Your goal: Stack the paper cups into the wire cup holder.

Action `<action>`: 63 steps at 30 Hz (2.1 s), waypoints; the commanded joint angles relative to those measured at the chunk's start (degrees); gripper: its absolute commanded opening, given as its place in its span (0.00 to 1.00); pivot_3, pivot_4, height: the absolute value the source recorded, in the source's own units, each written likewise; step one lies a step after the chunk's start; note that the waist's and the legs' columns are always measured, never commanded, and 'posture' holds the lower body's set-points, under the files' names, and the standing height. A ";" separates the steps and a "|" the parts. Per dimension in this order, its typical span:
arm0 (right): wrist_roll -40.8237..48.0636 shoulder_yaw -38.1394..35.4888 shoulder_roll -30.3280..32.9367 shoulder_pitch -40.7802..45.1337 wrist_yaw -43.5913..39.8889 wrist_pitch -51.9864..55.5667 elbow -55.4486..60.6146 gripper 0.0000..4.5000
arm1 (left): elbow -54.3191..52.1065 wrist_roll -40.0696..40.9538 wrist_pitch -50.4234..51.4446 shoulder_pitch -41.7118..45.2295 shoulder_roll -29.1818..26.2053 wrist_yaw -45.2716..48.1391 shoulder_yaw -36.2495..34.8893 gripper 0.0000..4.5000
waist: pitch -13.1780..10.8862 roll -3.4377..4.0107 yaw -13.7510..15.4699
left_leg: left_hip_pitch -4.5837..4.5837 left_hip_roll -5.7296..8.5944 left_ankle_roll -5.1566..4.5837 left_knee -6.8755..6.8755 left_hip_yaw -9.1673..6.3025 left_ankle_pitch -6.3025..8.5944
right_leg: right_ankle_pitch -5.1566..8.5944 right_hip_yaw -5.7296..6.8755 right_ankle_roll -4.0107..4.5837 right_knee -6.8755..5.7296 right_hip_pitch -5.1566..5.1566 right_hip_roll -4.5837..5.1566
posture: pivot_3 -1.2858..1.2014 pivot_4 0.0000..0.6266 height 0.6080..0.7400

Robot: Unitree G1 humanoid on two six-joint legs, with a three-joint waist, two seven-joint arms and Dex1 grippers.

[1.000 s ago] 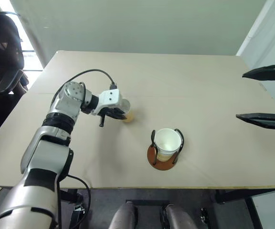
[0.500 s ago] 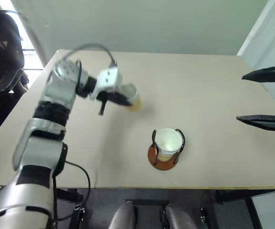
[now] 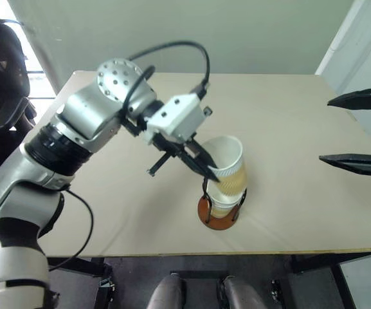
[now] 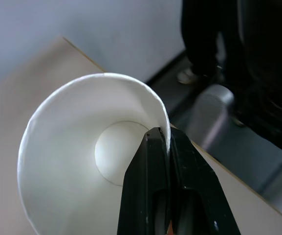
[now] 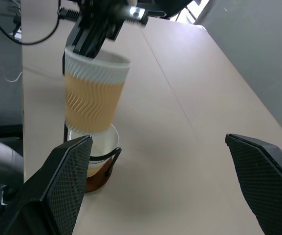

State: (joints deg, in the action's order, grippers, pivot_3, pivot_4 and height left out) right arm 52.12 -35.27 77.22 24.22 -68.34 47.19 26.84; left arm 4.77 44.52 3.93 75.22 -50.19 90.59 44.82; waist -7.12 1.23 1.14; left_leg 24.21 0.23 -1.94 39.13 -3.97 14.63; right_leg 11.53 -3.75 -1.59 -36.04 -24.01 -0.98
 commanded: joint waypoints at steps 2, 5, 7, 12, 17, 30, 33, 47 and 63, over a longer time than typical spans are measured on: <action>0.42 -4.38 1.08 -0.55 0.37 1.49 1.32 1.00 | 1.65 -0.51 -3.91 2.20 0.27 1.91 2.76 0.01 | 0.00 0.00 0.19 | 0.02 0.00 0.00 0.07 -0.02 0.00 | -0.01 0.00 0.00 0.00 0.03 0.02 | 0.52 0.24 1.00; 0.51 -5.35 1.24 -0.95 0.43 2.26 1.72 1.00 | 4.08 -2.59 -6.16 2.50 1.94 1.91 3.19 0.01 | 0.00 0.00 0.25 | 0.06 0.04 -0.02 0.14 -0.02 0.00 | -0.02 0.00 -0.02 0.01 0.05 0.05 | 0.52 0.24 1.00; 0.42 -5.78 1.31 -1.17 0.40 2.63 1.87 1.00 | 4.39 -2.43 -6.69 2.63 2.20 1.91 3.36 0.01 | 0.00 0.00 0.22 | 0.07 0.04 -0.03 0.14 -0.02 0.01 | -0.02 0.00 -0.02 0.03 0.05 0.05 | 0.52 0.24 1.00; 0.38 -6.32 1.23 -1.59 0.61 3.21 2.34 1.00 | 4.73 -1.94 -7.32 2.80 2.18 1.91 4.33 0.01 | 0.00 0.00 0.19 | 0.07 0.04 -0.02 0.02 -0.01 0.03 | -0.01 0.02 0.00 0.03 0.01 0.04 | 0.52 0.24 1.00; 0.37 -6.54 1.12 -1.82 0.84 3.38 2.58 1.00 | 5.53 -3.11 -8.75 2.75 2.01 1.91 6.59 0.01 | 0.00 0.01 0.20 | 0.08 0.04 -0.06 0.00 -0.02 0.10 | 0.01 0.03 -0.04 0.05 0.01 0.05 | 0.52 0.24 1.00; 0.76 -6.34 0.87 -2.02 1.40 3.65 2.93 1.00 | 11.25 -8.48 -8.36 1.95 8.17 1.91 1.88 0.37 | -0.01 0.00 0.33 | 0.11 0.04 -0.08 0.01 -0.02 0.13 | 0.04 0.04 -0.08 0.07 0.02 0.06 | 0.52 0.24 1.00; 0.71 -5.67 0.79 -1.95 1.38 3.21 2.68 1.00 | 10.93 -8.57 -7.16 1.55 8.62 1.91 0.54 0.59 | -0.01 -0.01 0.33 | 0.12 0.04 -0.08 0.02 -0.01 0.13 | 0.04 0.04 -0.08 0.08 0.02 0.06 | 0.52 0.24 1.00; -10.46 10.44 -0.68 -3.84 -3.51 -10.78 -6.93 1.00 | 4.41 -12.16 10.36 -11.62 -0.93 -5.78 -24.46 0.99 | 0.01 0.04 -0.64 | 0.02 0.03 -0.01 0.01 0.00 0.08 | 0.04 0.03 -0.10 0.04 0.02 0.03 | 0.52 0.24 1.00; -15.25 23.45 -5.63 7.95 -19.88 -22.52 -23.75 1.00 | -21.14 -5.56 36.35 -64.88 -22.76 -13.12 -76.27 0.99 | 0.07 -0.10 -0.85 | -0.20 -0.01 0.12 -0.15 -0.02 0.24 | 0.59 0.01 1.02 -0.17 0.02 -0.04 | 0.52 0.24 1.00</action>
State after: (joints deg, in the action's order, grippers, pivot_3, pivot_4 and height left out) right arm 37.87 -13.46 71.90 30.13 -87.16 25.69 4.40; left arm -13.06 37.58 38.05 11.36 -73.04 78.18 -26.12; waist -7.05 1.13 0.29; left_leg 23.99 0.23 -1.79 39.00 -3.99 14.86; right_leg 12.07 -3.72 -0.52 -36.21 -23.99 -1.03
